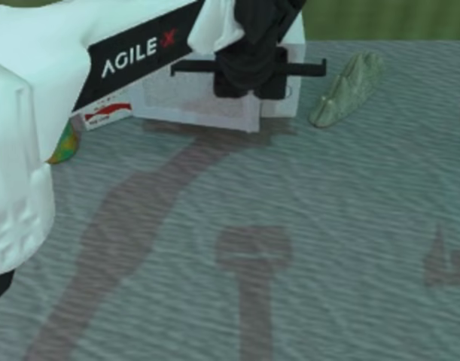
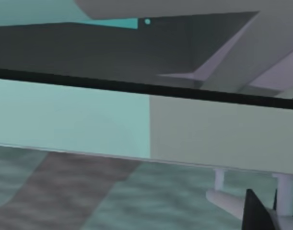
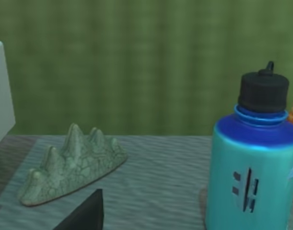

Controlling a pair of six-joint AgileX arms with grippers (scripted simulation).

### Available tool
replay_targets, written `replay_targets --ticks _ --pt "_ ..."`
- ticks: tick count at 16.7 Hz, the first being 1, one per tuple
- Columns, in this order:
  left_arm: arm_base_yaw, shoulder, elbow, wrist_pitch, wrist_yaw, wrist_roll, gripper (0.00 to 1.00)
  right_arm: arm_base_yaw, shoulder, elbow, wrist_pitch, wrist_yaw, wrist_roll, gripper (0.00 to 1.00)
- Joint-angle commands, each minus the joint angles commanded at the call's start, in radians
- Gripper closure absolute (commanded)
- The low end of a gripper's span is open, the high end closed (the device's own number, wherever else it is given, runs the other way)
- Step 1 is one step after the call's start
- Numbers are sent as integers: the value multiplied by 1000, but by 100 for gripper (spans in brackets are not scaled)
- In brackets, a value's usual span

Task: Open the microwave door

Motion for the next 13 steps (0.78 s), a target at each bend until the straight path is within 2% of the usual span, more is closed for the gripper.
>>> replay_targets --ticks 9,13 --pt "-7 -5 2 4 7 -2 100 0 0 0 0 0 0 0" --pt "2 -49 -77 43 23 43 100 0 0 0 0 0 0 0"
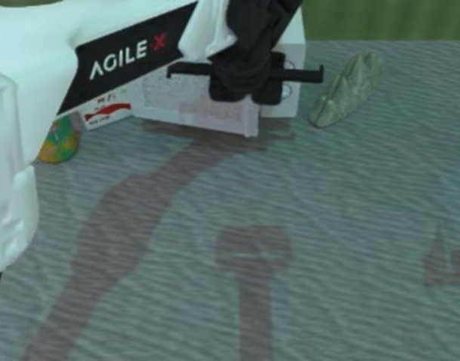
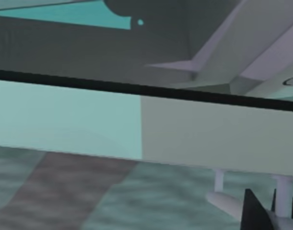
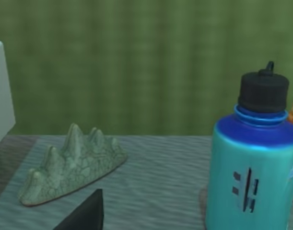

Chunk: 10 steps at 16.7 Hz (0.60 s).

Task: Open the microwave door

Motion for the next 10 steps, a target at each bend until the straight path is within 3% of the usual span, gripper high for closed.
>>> replay_targets --ticks 10 --pt "4 -22 -41 21 10 24 100 0 0 0 0 0 0 0"
